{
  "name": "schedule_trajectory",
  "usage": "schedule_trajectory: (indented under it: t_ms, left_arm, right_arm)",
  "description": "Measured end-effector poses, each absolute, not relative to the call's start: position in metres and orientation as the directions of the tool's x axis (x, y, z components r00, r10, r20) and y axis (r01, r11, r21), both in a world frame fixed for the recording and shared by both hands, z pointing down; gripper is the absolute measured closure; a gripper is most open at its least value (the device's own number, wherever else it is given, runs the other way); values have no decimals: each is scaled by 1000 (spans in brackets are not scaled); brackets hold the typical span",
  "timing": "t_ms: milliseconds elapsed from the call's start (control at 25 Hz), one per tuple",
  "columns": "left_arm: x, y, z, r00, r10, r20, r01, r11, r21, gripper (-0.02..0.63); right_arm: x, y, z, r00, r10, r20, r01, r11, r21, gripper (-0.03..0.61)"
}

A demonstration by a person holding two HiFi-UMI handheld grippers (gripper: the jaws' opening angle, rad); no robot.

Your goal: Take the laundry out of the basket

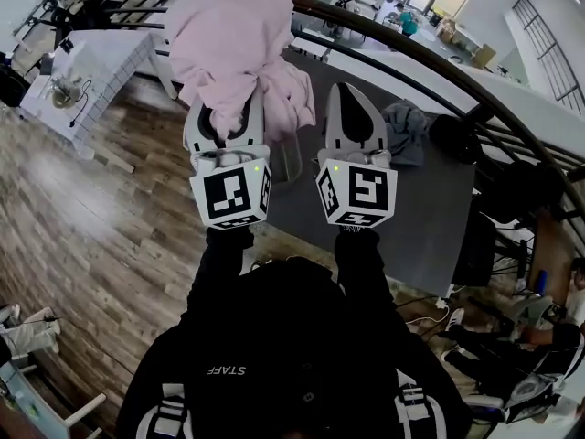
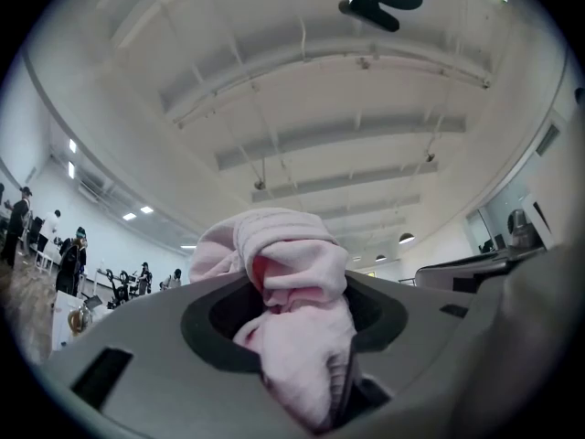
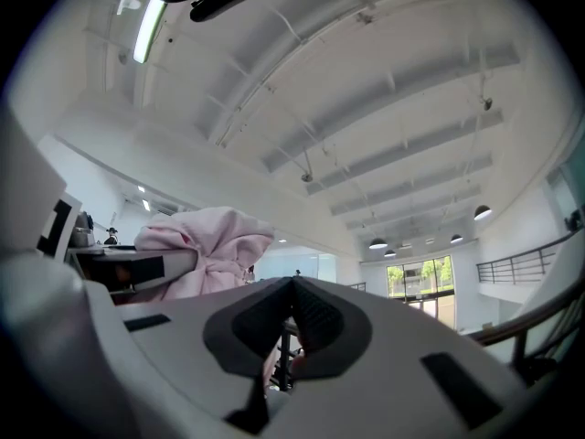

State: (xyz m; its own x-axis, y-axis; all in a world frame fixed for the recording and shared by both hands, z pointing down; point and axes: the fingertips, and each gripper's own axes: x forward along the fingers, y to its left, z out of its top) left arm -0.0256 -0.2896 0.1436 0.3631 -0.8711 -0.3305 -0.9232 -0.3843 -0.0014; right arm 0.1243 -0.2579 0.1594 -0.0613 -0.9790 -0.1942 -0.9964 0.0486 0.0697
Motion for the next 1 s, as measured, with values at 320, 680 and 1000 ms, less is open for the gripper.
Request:
schedule_trajectory:
  t_ms: [320, 680, 1000]
  left_arm:
    - [-29, -280, 129, 354, -859, -369, -927, -374, -17, 391]
    - [-24, -279, 131, 353, -864, -359, -930, -367, -31, 391]
    - [-22, -283, 138, 338, -877, -341, -937, -348, -34, 391]
  right_arm:
    - [111, -254, 143, -82, -968, -239, -994, 63, 88, 565]
    - [119, -253, 147, -74, -969, -236, -996, 58, 71, 565]
    - [127, -255, 151, -69, -971, -228, -996, 53, 73, 565]
